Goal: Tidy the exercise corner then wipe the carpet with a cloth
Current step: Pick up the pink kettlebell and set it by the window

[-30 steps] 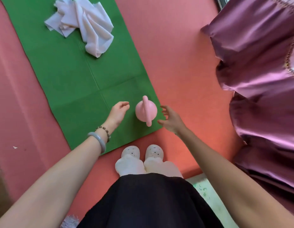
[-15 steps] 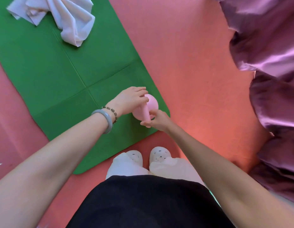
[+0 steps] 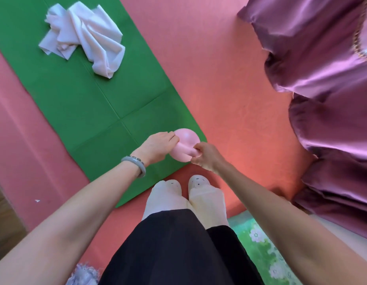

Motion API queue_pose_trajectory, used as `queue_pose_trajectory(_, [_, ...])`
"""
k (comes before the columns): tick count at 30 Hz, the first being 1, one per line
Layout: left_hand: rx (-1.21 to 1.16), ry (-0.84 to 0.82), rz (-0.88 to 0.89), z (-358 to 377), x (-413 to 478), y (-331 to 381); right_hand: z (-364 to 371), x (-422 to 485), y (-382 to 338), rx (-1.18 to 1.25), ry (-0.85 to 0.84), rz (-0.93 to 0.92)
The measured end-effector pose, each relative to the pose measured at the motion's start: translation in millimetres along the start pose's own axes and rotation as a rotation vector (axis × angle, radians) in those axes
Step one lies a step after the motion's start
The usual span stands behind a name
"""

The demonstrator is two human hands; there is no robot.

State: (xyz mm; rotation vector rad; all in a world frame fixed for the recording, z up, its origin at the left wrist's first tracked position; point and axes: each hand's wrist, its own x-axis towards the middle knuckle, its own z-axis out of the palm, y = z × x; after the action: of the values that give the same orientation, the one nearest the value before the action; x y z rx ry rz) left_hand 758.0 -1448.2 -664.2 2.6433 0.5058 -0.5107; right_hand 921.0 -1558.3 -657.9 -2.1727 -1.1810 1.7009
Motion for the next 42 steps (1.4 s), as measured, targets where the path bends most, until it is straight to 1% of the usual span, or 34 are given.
queue_pose_trajectory(3, [0.007,-0.071,0.045,-61,-20,27,-22,-58,-28,0.003,0.015,-0.014])
queue_pose_trajectory(7, [0.037,-0.033,0.146,-138,-52,60,-52,-136,-60,0.011,0.059,-0.066])
queue_pose_trajectory(10, [0.033,-0.006,0.194,-192,-78,89,-78,-192,-82,-0.065,0.096,-0.113])
queue_pose_trajectory(14, [0.072,0.014,0.228,-252,-110,130,-111,-265,-109,-0.148,0.148,-0.132])
queue_pose_trajectory(17, [0.108,0.029,0.269,-301,-130,162,-132,-319,-126,-0.169,0.215,-0.123])
queue_pose_trajectory(20, [0.163,0.058,0.347,-347,-149,189,-149,-374,-145,-0.161,0.264,-0.126])
queue_pose_trajectory(23, [0.238,0.016,0.433,-388,-169,216,-160,-430,-162,-0.213,0.287,-0.112])
queue_pose_trajectory(28, [0.351,-0.041,0.53,-455,-192,258,-167,-520,-187,-0.188,0.425,-0.054])
queue_pose_trajectory(30, [0.38,-0.077,0.578,-476,-198,279,-163,-552,-190,-0.171,0.479,-0.018])
queue_pose_trajectory(34, [0.436,-0.036,0.751,-495,-198,318,-149,-604,-183,-0.142,0.613,0.041])
queue_pose_trajectory(37, [0.477,-0.018,0.86,-502,-195,350,-137,-638,-177,-0.088,0.725,0.103])
queue_pose_trajectory(39, [0.465,-0.023,0.937,-502,-191,374,-129,-658,-170,-0.083,0.802,0.162])
queue_pose_trajectory(42, [0.475,-0.028,1.082,-497,-184,415,-115,-686,-150,-0.034,0.872,0.258])
